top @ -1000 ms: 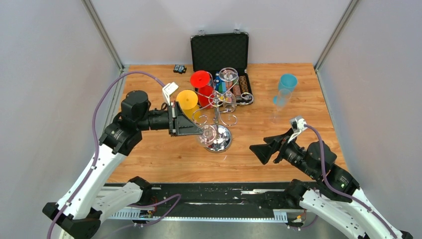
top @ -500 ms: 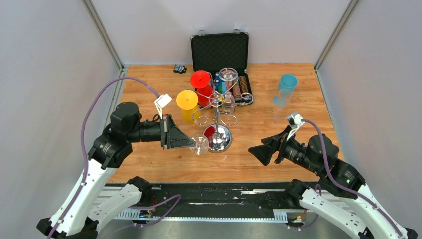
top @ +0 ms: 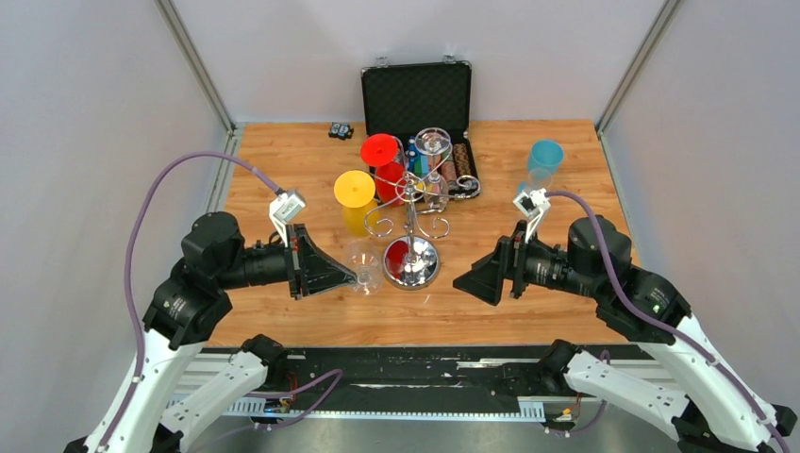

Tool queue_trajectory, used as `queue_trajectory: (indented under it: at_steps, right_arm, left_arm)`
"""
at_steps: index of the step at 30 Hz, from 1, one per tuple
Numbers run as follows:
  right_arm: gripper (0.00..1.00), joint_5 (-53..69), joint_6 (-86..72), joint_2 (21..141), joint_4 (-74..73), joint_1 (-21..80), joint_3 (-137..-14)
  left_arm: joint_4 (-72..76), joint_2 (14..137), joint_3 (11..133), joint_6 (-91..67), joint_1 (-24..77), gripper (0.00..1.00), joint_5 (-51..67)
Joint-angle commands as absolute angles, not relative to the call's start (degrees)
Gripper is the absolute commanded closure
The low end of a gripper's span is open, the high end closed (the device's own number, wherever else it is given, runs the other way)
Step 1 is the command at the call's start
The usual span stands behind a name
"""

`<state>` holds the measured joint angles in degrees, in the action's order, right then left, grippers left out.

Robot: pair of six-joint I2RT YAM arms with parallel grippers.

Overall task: Take the wine glass off the wine glass rack
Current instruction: Place the wine glass at the center of the board.

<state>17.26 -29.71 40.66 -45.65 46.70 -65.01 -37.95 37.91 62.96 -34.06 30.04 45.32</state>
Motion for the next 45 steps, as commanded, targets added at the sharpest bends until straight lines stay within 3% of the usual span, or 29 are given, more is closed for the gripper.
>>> queue_trajectory:
  at_steps: [1, 17, 45]
  right_arm:
    - [0.25, 24.0, -35.1, 43.4, -43.7, 46.7, -70.0]
    - [0.30, 24.2, -41.2, 56.8, -36.8, 56.5, -83.4]
    - [0.30, 26.8, -55.0, 70.5, -19.8, 59.1, -89.6]
  left_arm:
    - [-36.0, 36.5, 68.7, -26.4, 30.3, 1.00, 45.2]
    - [-38.2, 33.9, 77.1, -12.8, 30.3, 1.00, 41.7]
    - [-10.2, 26.8, 63.8, -10.3, 30.2, 1.00, 42.9]
